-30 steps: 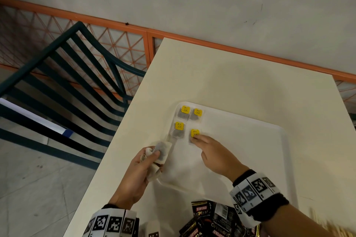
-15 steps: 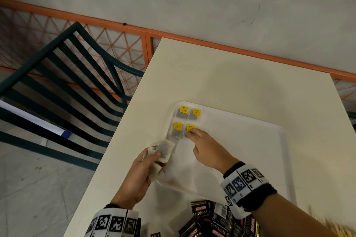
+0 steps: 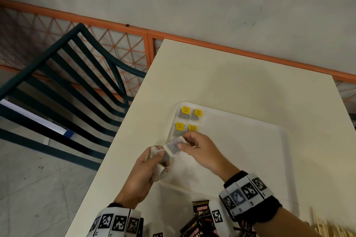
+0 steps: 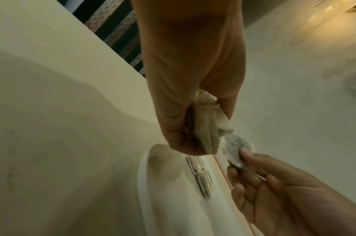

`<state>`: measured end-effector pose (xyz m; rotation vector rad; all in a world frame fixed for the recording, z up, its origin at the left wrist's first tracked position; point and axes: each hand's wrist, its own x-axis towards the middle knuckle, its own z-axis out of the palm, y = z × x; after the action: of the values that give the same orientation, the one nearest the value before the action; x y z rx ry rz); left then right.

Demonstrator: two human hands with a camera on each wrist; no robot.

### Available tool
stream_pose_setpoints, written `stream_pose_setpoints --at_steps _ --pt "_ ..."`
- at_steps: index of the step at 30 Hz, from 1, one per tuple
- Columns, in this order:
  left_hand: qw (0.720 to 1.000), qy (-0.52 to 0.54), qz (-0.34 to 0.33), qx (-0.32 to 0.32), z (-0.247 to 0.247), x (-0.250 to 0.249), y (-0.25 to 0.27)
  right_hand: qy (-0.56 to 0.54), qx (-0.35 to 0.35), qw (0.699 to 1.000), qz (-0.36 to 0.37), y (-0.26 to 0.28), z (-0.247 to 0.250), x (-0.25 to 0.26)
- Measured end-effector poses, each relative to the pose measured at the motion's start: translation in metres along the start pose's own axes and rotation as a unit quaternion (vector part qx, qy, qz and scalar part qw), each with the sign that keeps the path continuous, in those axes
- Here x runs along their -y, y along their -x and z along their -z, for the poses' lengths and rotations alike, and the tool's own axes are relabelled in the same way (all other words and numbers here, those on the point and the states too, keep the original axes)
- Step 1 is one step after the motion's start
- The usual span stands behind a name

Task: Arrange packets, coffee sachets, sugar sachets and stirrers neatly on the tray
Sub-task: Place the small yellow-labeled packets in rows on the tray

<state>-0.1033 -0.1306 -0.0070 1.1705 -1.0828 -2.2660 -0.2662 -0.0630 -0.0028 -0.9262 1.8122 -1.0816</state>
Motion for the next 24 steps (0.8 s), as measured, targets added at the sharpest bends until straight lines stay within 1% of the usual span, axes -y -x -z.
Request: stream_pose_setpoints --at_steps 2,3,5,6,7,8,9,10,13,16,17,19,20,21,22,24 --pt "1.000 -0.012 -0.007 -0.007 0.004 -0.002 0.002 -0.046 -0.005 0.999 -0.021 0.003 0.003 0.000" --pt "1.000 -0.014 -0.009 -0.012 0.006 -0.002 0.002 -0.031 -0.024 0.999 -0.013 0.004 0.004 0.000" --pt "1.000 -0.018 -0.011 -0.018 0.010 -0.002 0.003 0.061 -0.062 0.996 0.033 0.007 0.006 -0.003" --pt "1.000 -0.022 -0.011 -0.018 0.011 -0.002 0.004 0.113 -0.057 0.990 0.062 0.009 0.005 -0.004" --pt "0.999 -0.025 -0.011 -0.017 0.012 -0.002 0.004 0.154 -0.035 0.984 0.084 0.011 0.002 -0.005" --pt "0.999 -0.029 -0.011 -0.016 0.012 -0.003 0.005 0.175 -0.013 0.980 0.092 0.013 -0.001 -0.007" --pt "0.999 -0.034 -0.012 -0.016 0.012 -0.003 0.006 0.181 -0.006 0.979 0.089 0.016 -0.004 -0.008" --pt "0.999 -0.040 -0.013 -0.019 0.012 -0.003 0.007 0.177 -0.019 0.981 0.083 0.017 -0.005 -0.010" --pt "0.997 -0.055 -0.020 -0.042 0.017 -0.003 0.010 0.127 -0.114 0.984 0.058 0.017 0.000 -0.015" --pt "0.997 -0.049 -0.016 -0.059 0.025 -0.003 0.012 0.090 -0.182 0.978 0.037 0.014 0.010 -0.015" --pt "0.997 -0.044 -0.015 -0.063 0.028 -0.004 0.012 0.093 -0.200 0.974 0.043 0.013 0.013 -0.015" --pt "0.997 -0.034 -0.017 -0.066 0.032 -0.004 0.013 0.130 -0.222 0.962 0.093 0.015 0.015 -0.015" --pt "0.997 -0.028 -0.019 -0.067 0.033 -0.005 0.013 0.157 -0.220 0.955 0.126 0.016 0.014 -0.015" --pt "0.997 -0.022 -0.021 -0.068 0.034 -0.005 0.013 0.181 -0.198 0.951 0.152 0.017 0.012 -0.016" --pt "0.997 -0.017 -0.022 -0.069 0.035 -0.005 0.013 0.201 -0.150 0.954 0.163 0.019 0.010 -0.016" --pt "0.997 -0.015 -0.024 -0.073 0.036 -0.004 0.013 0.250 0.002 0.957 0.150 0.024 0.005 -0.018"
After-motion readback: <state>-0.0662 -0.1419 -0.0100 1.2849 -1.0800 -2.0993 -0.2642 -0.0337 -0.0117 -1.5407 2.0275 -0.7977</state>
